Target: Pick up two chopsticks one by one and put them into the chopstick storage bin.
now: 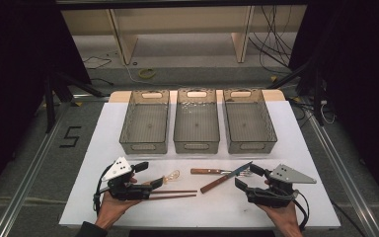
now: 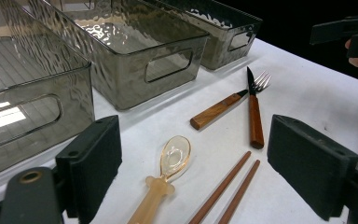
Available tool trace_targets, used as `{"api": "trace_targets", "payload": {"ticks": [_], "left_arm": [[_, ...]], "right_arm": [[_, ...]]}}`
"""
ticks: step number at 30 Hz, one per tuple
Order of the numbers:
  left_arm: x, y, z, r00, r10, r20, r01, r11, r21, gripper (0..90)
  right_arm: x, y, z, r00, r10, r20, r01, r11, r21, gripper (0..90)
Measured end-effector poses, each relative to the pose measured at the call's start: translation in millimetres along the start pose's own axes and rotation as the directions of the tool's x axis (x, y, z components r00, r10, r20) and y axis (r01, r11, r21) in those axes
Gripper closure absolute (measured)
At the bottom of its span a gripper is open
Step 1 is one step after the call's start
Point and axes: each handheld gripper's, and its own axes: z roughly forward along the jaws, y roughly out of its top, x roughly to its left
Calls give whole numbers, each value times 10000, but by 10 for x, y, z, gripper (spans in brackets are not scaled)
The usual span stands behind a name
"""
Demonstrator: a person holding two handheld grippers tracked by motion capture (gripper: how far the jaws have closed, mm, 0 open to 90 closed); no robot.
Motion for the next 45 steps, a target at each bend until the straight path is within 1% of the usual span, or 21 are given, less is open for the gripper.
{"api": "trace_targets", "payload": {"ticks": [7,10,13,14,17,20,22,23,24,27,28,29,31,32,33,36,37,38,42,43,45], "left_arm": [[29,58,-2,9998,189,76,-192,9984,530,173],[31,88,-7,9992,392,13,-392,9967,710,173],[54,165,-29,9983,428,400,-479,9897,1352,173],[50,182,-31,9979,542,361,-590,9871,1486,175],[48,244,-24,9948,947,381,-1007,9710,2168,177],[53,299,-24,9914,1240,423,-1308,9570,2588,180],[59,328,-10,9870,1554,413,-1607,9419,2951,195],[59,328,-10,9870,1554,413,-1607,9419,2951,197],[73,354,6,9842,1720,422,-1764,9307,3204,199],[72,394,26,9824,1724,726,-1868,9204,3435,209],[72,394,26,9824,1724,726,-1868,9204,3435,210],[44,415,59,9793,1862,798,-2025,9067,3699,211],[31,439,89,9754,2047,815,-2202,8918,3951,221],[24,450,97,9746,2052,892,-2237,8859,4063,224],[24,450,97,9746,2052,892,-2237,8859,4063,228],[13,487,72,9682,2223,1143,-2500,8640,4371,239],[13,487,72,9682,2223,1143,-2500,8640,4371,244],[18,478,56,9656,2333,1148,-2598,8481,4618,249],[15,428,28,9601,2490,1275,-2788,8130,5111,275],[14,415,28,9584,2526,1326,-2843,8062,5188,283],[8,376,37,9547,2579,1487,-2967,7823,5477,298]], "right_arm": [[-4,3,2,10000,-9,-68,9,10000,18,250],[-8,4,1,9999,26,-105,-26,10000,40,250],[-14,2,7,9999,70,-103,-69,9999,95,252],[-13,1,10,9999,94,-127,-93,9999,105,251],[-13,1,15,9998,101,-144,-99,9998,150,253],[-19,-1,19,9998,136,-163,-132,9997,221,253],[-22,0,21,9997,158,-177,-154,9996,222,253],[-22,0,21,9997,156,-186,-152,9996,225,252],[-21,0,20,9997,142,-192,-138,9996,229,253],[-20,0,21,9997,145,-199,-140,9995,268,253],[-21,-1,28,9997,137,-216,-132,9996,241,253],[-22,-2,30,9996,146,-236,-140,9995,277,253],[-22,-2,31,9996,127,-250,-120,9995,295,253],[-21,-2,30,9996,138,-262,-130,9995,292,253],[-22,-2,28,9996,129,-270,-121,9995,297,253],[-26,-4,29,9995,190,-265,-180,9992,346,253],[-26,-4,29,9995,190,-265,-180,9992,346,253],[-30,-4,30,9994,191,-288,-180,9991,373,253],[-24,-6,40,9993,176,-322,-161,9989,444,254],[-19,-6,41,9993,160,-323,-145,9987,484,254],[-16,-6,45,9993,149,-342,-132,9986,509,254]]}}
